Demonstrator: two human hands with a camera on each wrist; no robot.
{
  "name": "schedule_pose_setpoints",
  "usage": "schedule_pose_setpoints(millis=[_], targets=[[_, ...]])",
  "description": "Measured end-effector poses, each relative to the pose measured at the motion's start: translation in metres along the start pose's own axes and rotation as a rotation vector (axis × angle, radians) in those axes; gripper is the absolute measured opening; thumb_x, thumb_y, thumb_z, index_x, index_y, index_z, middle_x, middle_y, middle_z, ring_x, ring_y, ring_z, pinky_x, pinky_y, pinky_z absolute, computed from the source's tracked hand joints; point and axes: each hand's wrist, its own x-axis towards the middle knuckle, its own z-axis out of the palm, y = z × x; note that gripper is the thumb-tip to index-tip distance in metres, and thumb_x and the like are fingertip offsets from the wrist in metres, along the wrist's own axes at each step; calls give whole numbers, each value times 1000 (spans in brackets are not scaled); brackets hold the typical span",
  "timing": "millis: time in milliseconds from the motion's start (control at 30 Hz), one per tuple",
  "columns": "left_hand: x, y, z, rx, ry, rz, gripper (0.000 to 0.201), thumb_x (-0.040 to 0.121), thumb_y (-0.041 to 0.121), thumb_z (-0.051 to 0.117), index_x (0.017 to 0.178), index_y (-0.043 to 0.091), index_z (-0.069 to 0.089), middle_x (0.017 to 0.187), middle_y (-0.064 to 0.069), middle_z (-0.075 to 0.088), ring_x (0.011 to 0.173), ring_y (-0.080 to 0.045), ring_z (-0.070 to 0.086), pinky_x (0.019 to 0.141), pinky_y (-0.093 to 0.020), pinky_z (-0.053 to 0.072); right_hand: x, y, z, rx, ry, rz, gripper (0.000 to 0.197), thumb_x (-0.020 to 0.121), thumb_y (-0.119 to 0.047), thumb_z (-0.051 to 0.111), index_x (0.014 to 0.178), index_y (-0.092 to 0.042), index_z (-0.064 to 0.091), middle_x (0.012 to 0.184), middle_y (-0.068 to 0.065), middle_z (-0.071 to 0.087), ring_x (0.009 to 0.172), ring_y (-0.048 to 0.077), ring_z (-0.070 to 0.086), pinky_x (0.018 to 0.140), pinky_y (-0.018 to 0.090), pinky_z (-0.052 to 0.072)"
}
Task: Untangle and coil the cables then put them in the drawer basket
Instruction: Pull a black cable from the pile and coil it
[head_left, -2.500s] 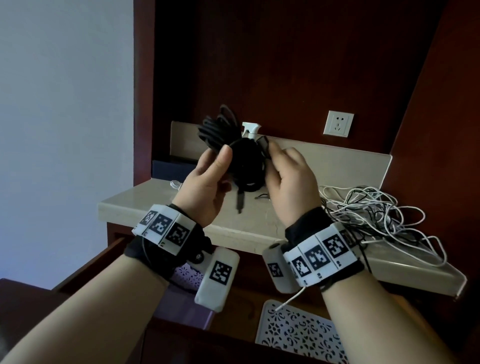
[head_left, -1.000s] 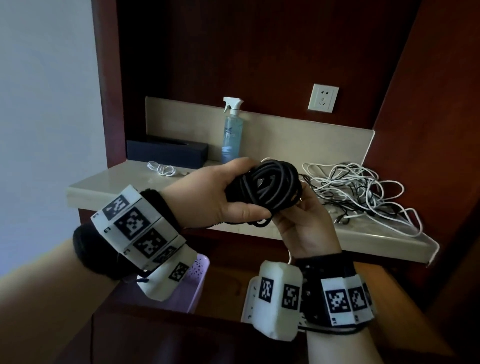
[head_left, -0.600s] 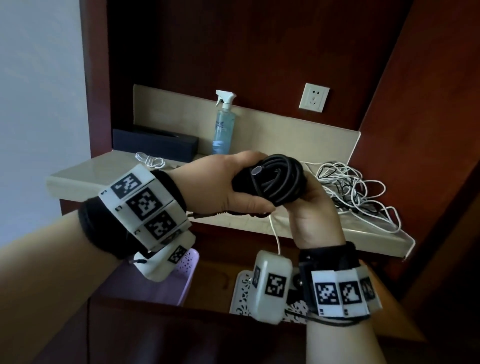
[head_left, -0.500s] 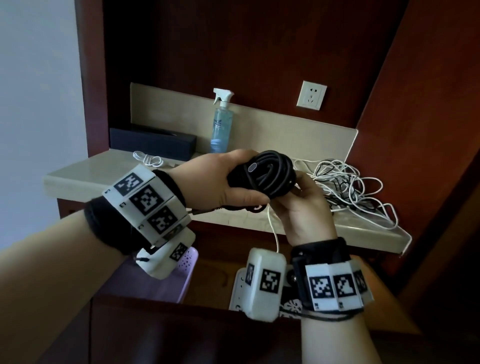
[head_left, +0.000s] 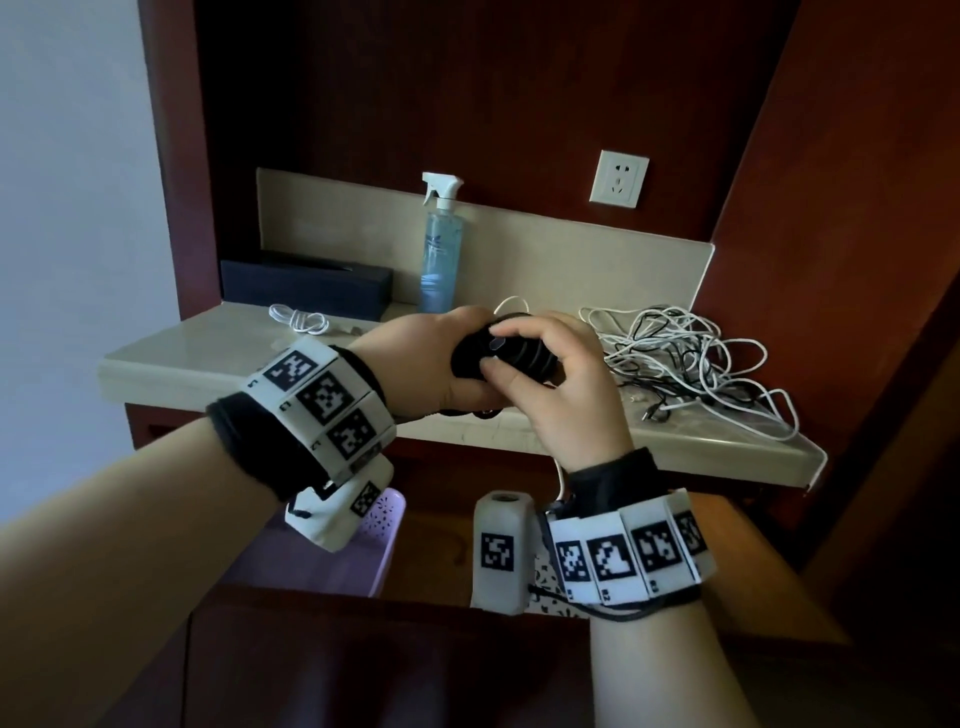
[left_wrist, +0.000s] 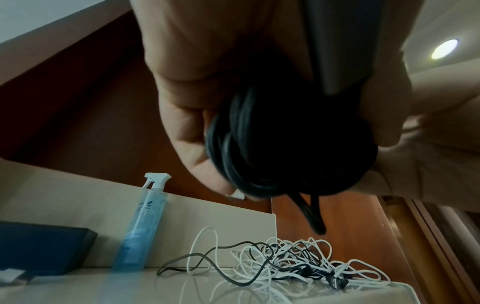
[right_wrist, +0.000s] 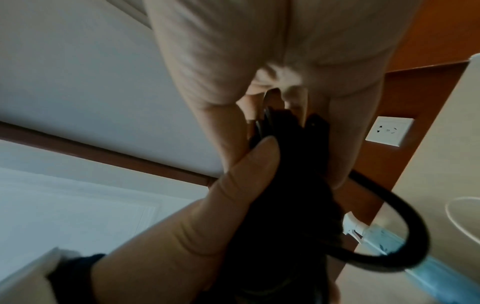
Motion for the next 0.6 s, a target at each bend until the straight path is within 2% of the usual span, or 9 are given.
schedule_pose_setpoints(millis=[133,233,333,367,433,467,500,567,600], targets=[[-4,-3,-3,-11,-9,6,50,73,51,66,115,31,47,81,12,62,65,2,59,53,-9,43,1,0,-1,-28,-60,-4,15,79,-16,66,93,-21,65,109,7,54,110,10,45,92,1,25],[-6,-3,-6,47,-26,19,54,75,53,66,120,32,44,85,14,57,70,-2,56,55,-10,40,2,-3,0,-31,-110,-3,21,79,-4,64,89,-23,62,104,-3,50,108,7,43,88,-2,23],[-6,-2,-6,92,-28,7,49,75,57,65,110,32,41,82,14,52,70,-1,51,58,-14,39,2,-8,2,-11,-68,17,20,70,-12,61,83,-27,59,98,-12,47,104,6,44,87,0,27],[-6,-2,-5,103,-18,2,51,74,58,64,109,30,42,83,12,54,70,-3,53,58,-17,41,2,-7,3,30,-39,39,22,66,-15,59,82,-31,57,98,-11,49,106,8,46,91,5,31],[-4,-1,-3,116,15,-4,52,74,58,65,107,26,42,81,10,55,69,-5,53,56,-19,40,1,-4,3,221,29,144,32,60,-21,63,83,-41,53,102,-9,52,111,13,49,100,29,40],[-4,0,-3,125,23,-2,51,75,57,66,107,25,42,79,10,54,68,-5,52,55,-19,39,1,-4,3,338,62,213,38,56,-24,66,84,-46,51,105,-8,53,113,17,50,101,41,42],[-3,1,-2,138,19,3,52,75,57,66,108,24,42,81,10,54,69,-7,54,56,-21,39,1,-2,2,422,82,265,44,52,-26,69,85,-48,50,108,-6,52,115,19,51,99,49,42],[-1,3,-1,168,-4,11,57,76,57,65,114,21,43,89,7,57,77,-12,57,63,-25,42,0,-2,0,418,69,276,49,53,-24,69,89,-48,48,111,-5,51,116,18,49,99,49,43],[0,4,-1,177,-18,10,59,76,57,65,118,20,42,92,6,58,80,-14,58,65,-26,44,0,-3,0,364,40,252,47,57,-21,65,93,-46,49,113,-4,51,116,14,48,100,43,43]])
